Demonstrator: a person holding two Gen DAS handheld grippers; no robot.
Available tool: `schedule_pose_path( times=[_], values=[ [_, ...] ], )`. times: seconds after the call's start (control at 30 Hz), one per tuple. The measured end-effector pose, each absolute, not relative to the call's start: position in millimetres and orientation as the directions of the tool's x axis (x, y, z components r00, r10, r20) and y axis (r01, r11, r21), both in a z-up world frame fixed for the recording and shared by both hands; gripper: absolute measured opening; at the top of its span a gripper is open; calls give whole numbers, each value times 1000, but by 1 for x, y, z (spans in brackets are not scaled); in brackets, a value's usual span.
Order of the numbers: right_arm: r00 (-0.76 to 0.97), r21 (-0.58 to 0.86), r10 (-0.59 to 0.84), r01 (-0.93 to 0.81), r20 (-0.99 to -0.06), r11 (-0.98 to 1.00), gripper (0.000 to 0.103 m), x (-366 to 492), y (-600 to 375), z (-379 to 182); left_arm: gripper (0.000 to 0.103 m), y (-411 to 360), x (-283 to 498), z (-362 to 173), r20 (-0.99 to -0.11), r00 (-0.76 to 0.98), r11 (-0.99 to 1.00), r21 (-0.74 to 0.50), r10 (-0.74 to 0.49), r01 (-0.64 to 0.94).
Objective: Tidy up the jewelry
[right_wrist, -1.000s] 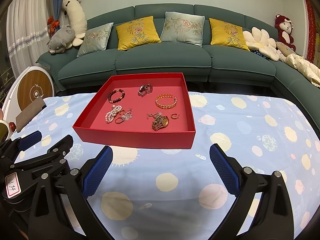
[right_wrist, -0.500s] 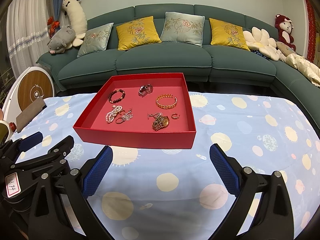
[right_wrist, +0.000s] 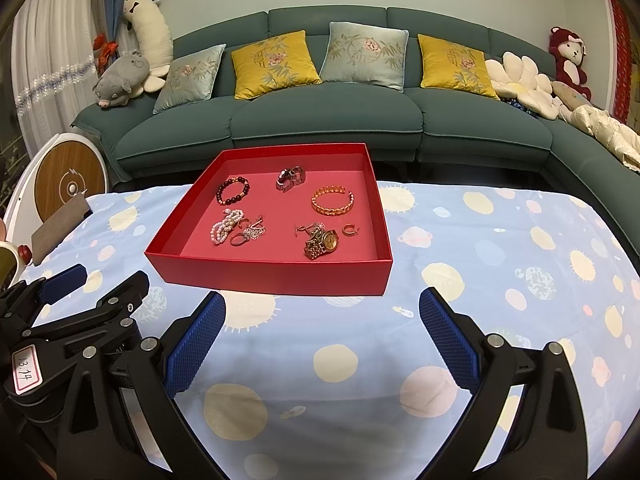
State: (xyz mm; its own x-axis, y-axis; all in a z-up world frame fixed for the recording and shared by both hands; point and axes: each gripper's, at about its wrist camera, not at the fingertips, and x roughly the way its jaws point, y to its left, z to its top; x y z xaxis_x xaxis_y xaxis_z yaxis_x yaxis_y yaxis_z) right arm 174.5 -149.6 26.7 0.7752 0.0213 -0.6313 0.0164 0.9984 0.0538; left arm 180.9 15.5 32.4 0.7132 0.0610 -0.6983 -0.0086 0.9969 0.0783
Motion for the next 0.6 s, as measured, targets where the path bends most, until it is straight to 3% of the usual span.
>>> schedule_pose_path(
  times=[0.6],
  values=[
    [774, 60, 25, 17, -632, 998, 95, 174, -149, 25, 75, 14, 183, 33, -691, 719, 996, 90, 75, -18]
  ],
)
